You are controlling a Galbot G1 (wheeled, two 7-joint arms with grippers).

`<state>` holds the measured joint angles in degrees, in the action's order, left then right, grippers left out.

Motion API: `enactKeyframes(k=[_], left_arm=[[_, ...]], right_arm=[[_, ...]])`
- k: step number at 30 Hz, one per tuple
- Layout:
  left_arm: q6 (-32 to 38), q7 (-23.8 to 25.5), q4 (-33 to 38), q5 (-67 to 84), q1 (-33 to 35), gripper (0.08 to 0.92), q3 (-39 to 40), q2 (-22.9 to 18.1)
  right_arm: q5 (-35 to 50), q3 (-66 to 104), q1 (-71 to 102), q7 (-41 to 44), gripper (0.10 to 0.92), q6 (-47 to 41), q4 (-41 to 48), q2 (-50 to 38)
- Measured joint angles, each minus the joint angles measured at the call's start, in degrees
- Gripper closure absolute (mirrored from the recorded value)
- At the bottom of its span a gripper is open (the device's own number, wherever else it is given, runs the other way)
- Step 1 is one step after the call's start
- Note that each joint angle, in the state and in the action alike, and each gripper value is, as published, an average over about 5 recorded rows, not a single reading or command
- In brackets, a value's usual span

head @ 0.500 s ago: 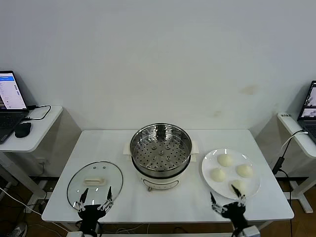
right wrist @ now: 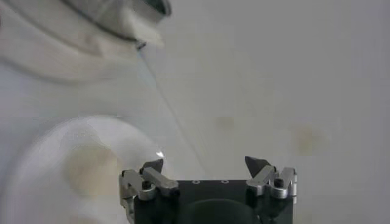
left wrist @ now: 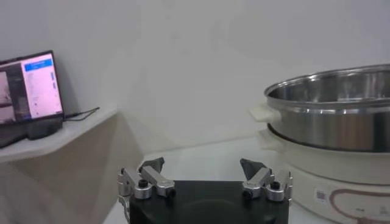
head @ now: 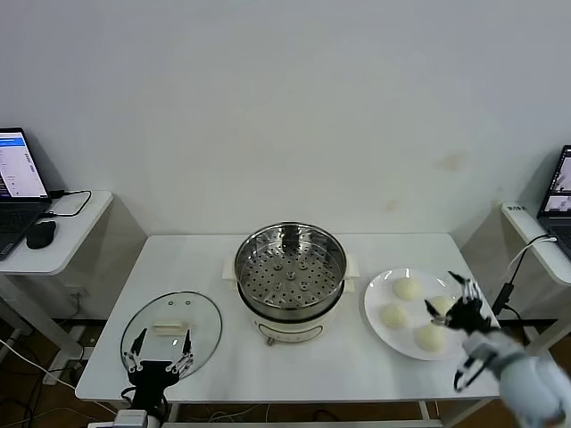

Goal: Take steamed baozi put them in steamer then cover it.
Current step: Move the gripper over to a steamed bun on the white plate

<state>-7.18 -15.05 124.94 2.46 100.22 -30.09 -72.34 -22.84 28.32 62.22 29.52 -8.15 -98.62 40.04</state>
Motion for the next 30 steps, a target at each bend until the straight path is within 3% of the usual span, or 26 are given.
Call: enactKeyframes(k=[7,15,30], left_arm=[[-0.2,-0.3,0.1,-0.4,-0.2,0.177,-1.1,1.0],[-0.2,-0.5,0.1,-0.7,-0.6,0.177,-2.2,1.8],[-0.3,-0.4,-0.8,-0.2,-0.8,0.177,-4.3,2.1]], right_arm=[[2.7,-19.0,-21.8,12.1,0.203,2.1,11.8,-4.7],[4.8,-39.2,-42.2,23.3,0.202,5.4,24.9,-3.4],[3.2,-57.2,-55.6,30.9,0.202,7.6,40.3,4.3]])
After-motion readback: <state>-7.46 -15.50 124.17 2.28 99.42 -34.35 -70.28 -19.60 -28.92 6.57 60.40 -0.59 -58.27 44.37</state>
